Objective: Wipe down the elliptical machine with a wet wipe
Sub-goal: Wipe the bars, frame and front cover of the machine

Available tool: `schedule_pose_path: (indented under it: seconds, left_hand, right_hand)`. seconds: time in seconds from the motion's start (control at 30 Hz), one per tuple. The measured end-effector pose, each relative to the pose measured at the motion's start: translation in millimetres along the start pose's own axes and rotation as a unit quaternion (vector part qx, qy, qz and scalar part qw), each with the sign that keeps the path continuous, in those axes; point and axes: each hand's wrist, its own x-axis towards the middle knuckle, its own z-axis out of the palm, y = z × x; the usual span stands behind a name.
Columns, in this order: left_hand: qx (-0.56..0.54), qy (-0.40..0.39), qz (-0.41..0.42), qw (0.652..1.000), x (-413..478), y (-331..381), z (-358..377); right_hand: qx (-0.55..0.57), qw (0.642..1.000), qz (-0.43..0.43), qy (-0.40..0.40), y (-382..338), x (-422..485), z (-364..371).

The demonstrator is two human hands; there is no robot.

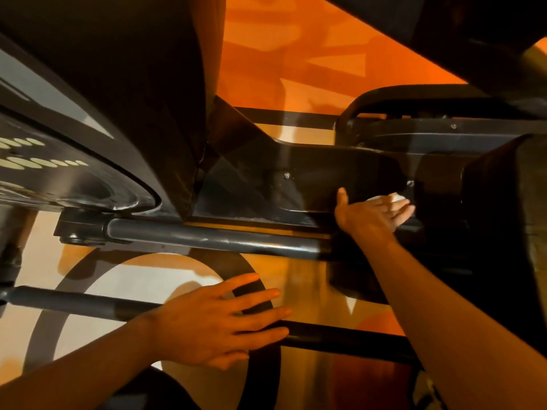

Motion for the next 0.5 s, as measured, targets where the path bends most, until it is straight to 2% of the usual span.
schedule_pose_path:
  seconds: [0.1,0.17,0.27,0.33,0.4,0.5]
  left_hand:
    - [0.000,-0.003,0.003,1.000,0,1,1]
    - [0.000,-0.010,0.003,1.000,0,0,0]
    - [-0.006,-0.023,0.002,1.000,2,-2,-4]
    - [-0.005,-0.037,0.002,0.999,2,-2,-6]
    - [0.002,-0.047,0.002,0.999,2,-2,-6]
    - [0.006,-0.062,0.002,0.998,2,-1,-7]
  right_hand:
    - [0.047,0.997,-0.055,0.025,-10,-6,32]
    - [0.112,0.992,-0.039,0.049,-8,10,22]
    - [0.236,0.959,0.032,0.152,-3,53,-17]
    - [0.253,0.949,0.044,0.182,-8,64,-28]
    - [0.214,0.959,-0.029,0.181,-26,61,-17]
    - [0.134,0.968,-0.174,0.120,-63,38,11]
